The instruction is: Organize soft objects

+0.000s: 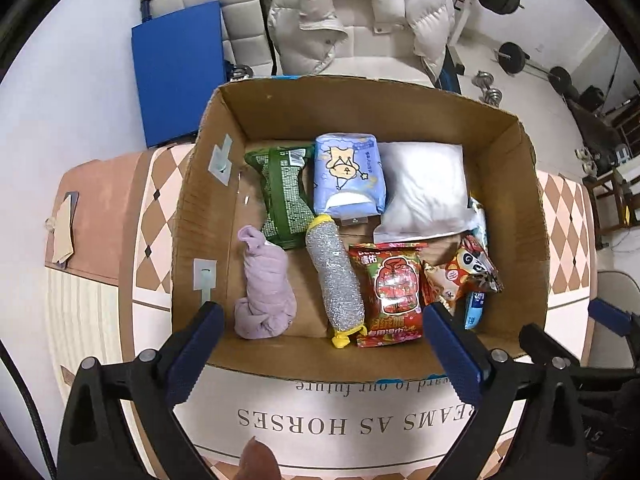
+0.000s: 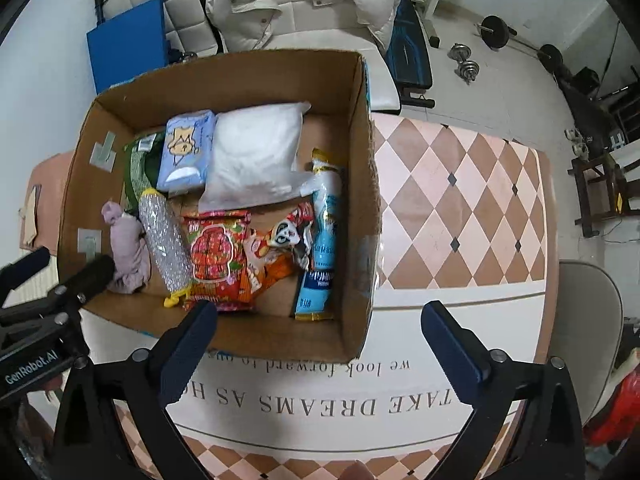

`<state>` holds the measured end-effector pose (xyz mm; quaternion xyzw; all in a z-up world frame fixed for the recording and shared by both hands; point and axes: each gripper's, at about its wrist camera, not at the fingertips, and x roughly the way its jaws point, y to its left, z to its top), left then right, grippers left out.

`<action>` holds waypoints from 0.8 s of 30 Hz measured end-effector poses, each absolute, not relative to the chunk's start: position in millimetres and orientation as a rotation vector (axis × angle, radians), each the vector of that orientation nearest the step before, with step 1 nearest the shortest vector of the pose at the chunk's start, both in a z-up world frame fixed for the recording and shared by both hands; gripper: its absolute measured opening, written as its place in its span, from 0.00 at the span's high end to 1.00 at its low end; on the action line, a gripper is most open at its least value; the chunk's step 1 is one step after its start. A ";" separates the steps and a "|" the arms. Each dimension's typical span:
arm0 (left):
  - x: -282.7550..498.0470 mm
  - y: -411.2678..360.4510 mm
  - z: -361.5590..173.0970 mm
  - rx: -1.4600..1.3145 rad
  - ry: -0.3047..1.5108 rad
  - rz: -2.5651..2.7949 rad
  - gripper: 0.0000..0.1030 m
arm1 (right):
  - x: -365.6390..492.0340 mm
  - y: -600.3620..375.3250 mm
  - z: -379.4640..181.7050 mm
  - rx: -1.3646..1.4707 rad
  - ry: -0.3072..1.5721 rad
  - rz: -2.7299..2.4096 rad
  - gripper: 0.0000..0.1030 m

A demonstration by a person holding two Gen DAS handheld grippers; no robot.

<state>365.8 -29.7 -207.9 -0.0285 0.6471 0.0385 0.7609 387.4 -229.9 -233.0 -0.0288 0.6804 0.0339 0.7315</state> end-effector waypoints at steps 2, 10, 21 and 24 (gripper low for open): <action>366.4 -30.8 -207.3 -0.062 1.406 0.092 0.01 | 383.6 -228.0 -232.3 -0.072 1.497 0.071 0.00; 364.5 -31.9 -200.8 -0.036 1.381 0.086 0.01 | 376.8 -223.7 -225.3 -0.075 1.480 0.050 0.00; 352.0 -33.3 -175.1 -0.027 1.328 0.079 0.01 | 372.2 -222.9 -207.7 -0.044 1.452 0.043 0.00; 338.8 -35.3 -153.0 0.010 1.269 0.101 0.01 | 366.2 -223.9 -195.6 -0.042 1.425 0.048 0.00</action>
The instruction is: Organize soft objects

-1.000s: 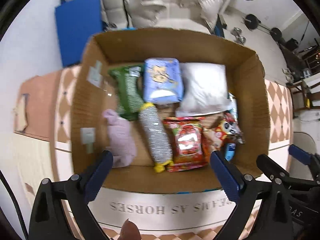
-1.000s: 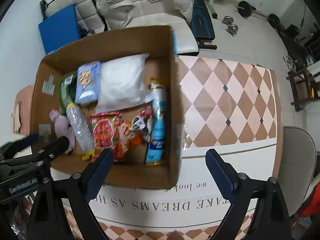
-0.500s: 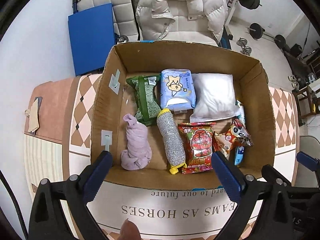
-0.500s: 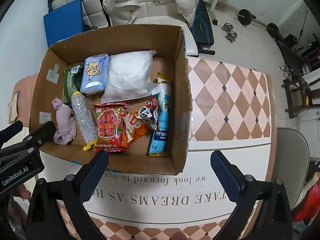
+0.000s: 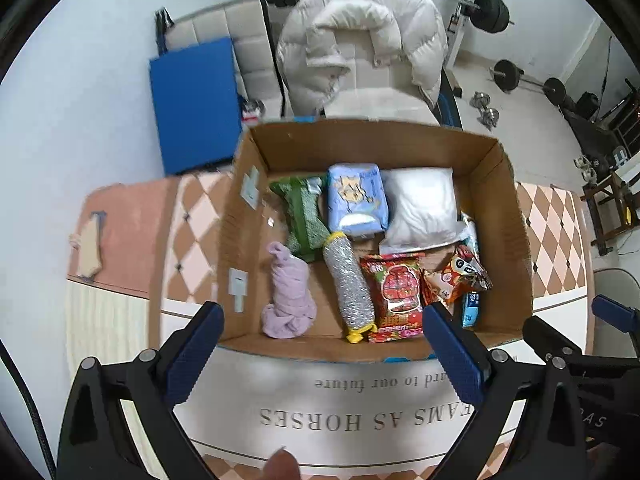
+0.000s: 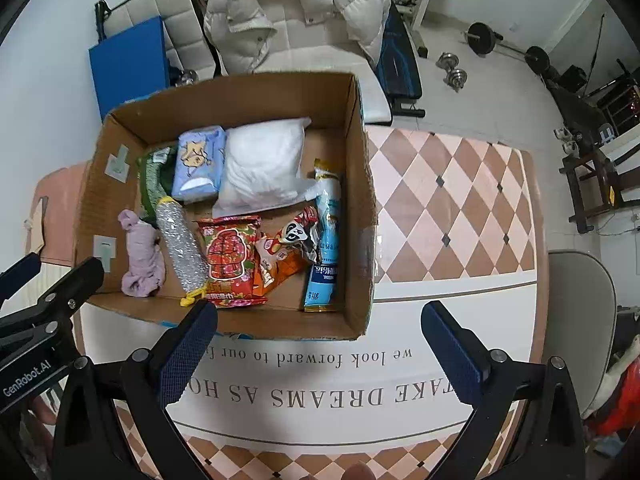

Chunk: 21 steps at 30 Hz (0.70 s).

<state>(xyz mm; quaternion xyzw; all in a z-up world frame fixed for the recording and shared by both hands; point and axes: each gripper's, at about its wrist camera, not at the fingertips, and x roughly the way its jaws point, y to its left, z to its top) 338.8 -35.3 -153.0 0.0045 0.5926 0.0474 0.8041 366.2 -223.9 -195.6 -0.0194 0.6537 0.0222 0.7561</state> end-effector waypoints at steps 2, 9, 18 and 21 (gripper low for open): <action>327.1 -35.7 -138.5 0.014 1.233 0.103 0.01 | 356.5 -225.3 -184.0 -0.042 1.396 0.051 0.00; 270.4 -33.7 -88.6 0.018 1.145 0.104 0.01 | 300.3 -233.3 -133.1 -0.013 1.290 0.069 0.00; 208.0 -41.5 -28.0 0.053 1.043 0.077 0.01 | 213.1 -245.8 -55.4 -0.005 1.159 0.051 0.00; 188.7 -47.9 -13.8 0.043 1.038 0.054 0.01 | 188.5 -249.2 -30.5 0.001 1.118 0.051 0.00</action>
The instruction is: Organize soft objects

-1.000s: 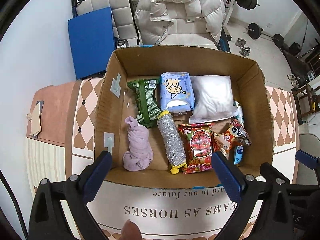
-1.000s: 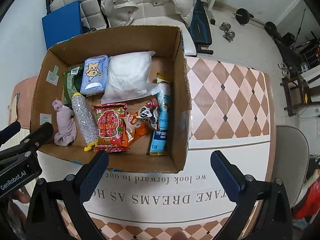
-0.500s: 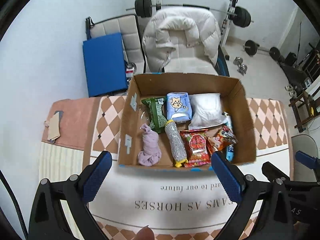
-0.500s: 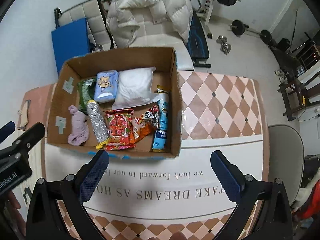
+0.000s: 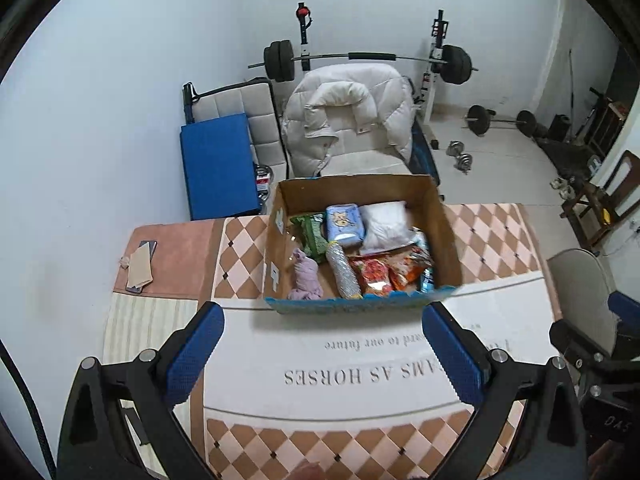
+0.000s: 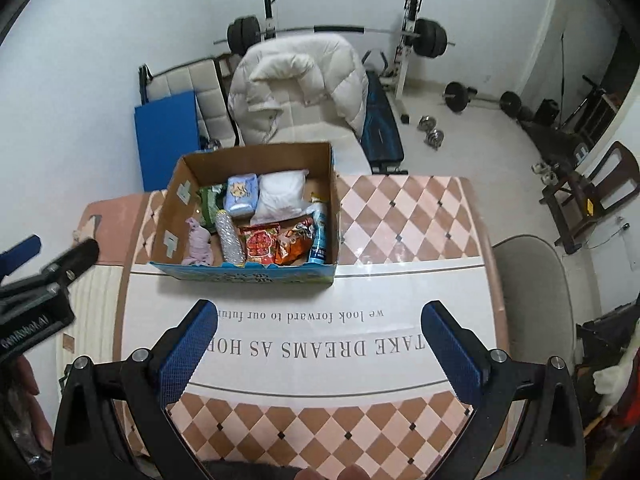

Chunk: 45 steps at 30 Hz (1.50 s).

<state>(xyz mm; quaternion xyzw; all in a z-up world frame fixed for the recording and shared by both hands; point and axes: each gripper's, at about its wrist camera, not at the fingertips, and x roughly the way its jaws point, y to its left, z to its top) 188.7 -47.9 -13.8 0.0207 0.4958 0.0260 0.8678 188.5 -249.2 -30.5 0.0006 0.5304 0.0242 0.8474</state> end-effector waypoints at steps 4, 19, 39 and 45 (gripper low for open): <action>167.3 -55.5 0.8 0.027 1.030 0.026 0.01 | 157.1 -254.0 4.5 0.012 1.065 0.059 0.00; 125.7 -47.0 34.0 -0.039 1.005 0.036 0.01 | 98.3 -261.2 70.3 0.003 0.980 0.025 0.00; 141.4 -42.4 36.4 0.005 0.913 0.075 0.00 | 133.9 -245.8 72.0 -0.047 0.909 -0.022 0.00; 141.4 -40.9 40.4 0.004 0.904 0.093 0.00 | 137.0 -244.7 75.0 -0.042 0.898 -0.021 0.00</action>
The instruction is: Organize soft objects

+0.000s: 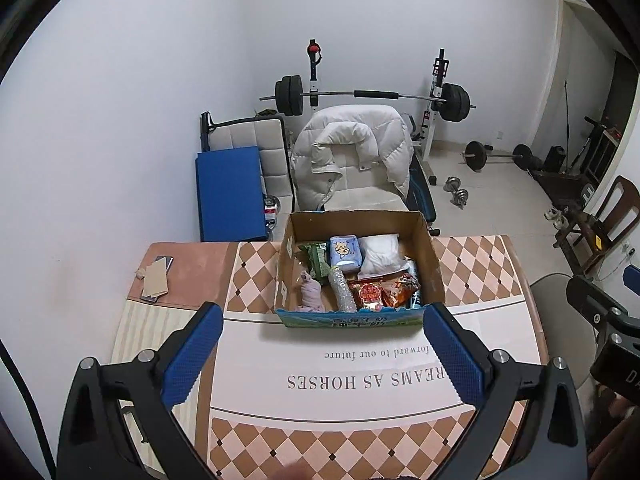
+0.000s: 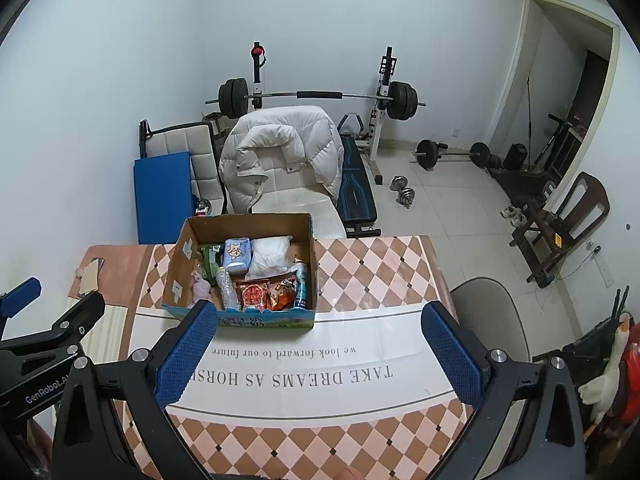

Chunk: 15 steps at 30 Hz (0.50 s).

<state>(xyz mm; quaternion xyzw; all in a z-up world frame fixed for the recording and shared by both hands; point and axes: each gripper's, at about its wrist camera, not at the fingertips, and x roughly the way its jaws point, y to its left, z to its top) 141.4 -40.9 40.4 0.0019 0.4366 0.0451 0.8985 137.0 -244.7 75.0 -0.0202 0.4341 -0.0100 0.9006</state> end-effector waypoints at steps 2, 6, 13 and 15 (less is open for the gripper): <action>141.0 -40.7 41.6 0.003 0.902 0.097 0.00 | 137.1 -245.1 75.1 -0.041 0.897 -0.020 0.00; 141.8 -40.5 42.0 0.001 0.902 0.095 0.00 | 138.8 -245.5 78.3 -0.050 0.890 -0.032 0.00; 142.7 -41.5 43.0 0.001 0.903 0.094 0.00 | 142.0 -245.4 83.0 -0.051 0.879 -0.033 0.00; 142.9 -41.5 43.7 0.002 0.903 0.094 0.00 | 140.8 -246.1 82.2 -0.053 0.883 -0.034 0.00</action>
